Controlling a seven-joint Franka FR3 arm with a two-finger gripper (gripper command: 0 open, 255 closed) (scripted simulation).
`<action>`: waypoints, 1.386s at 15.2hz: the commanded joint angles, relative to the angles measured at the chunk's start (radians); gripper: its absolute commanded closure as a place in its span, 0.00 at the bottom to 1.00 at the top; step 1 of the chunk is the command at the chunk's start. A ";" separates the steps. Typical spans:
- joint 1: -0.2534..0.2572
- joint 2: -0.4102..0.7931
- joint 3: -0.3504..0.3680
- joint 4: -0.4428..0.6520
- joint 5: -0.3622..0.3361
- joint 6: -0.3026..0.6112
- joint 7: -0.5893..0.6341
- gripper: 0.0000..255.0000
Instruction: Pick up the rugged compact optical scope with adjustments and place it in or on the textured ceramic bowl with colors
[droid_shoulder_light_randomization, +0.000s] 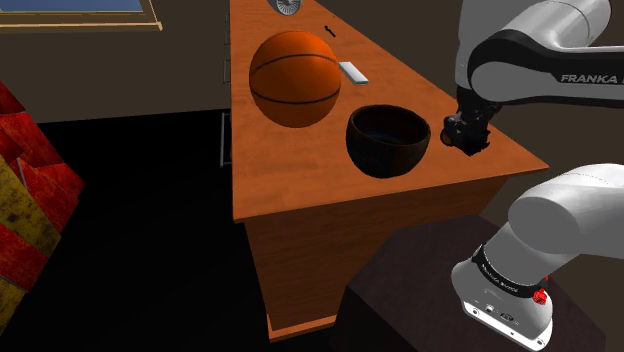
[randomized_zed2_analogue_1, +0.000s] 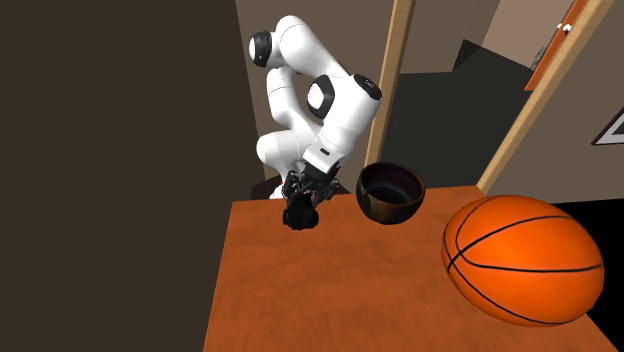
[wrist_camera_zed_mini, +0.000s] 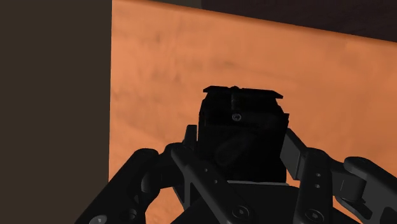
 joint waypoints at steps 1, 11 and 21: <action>-0.002 0.000 -0.002 0.026 0.000 -0.024 -0.009 1.00; -0.015 0.013 -0.011 0.163 -0.009 -0.139 -0.054 1.00; -0.031 0.046 -0.017 0.311 -0.019 -0.244 -0.097 1.00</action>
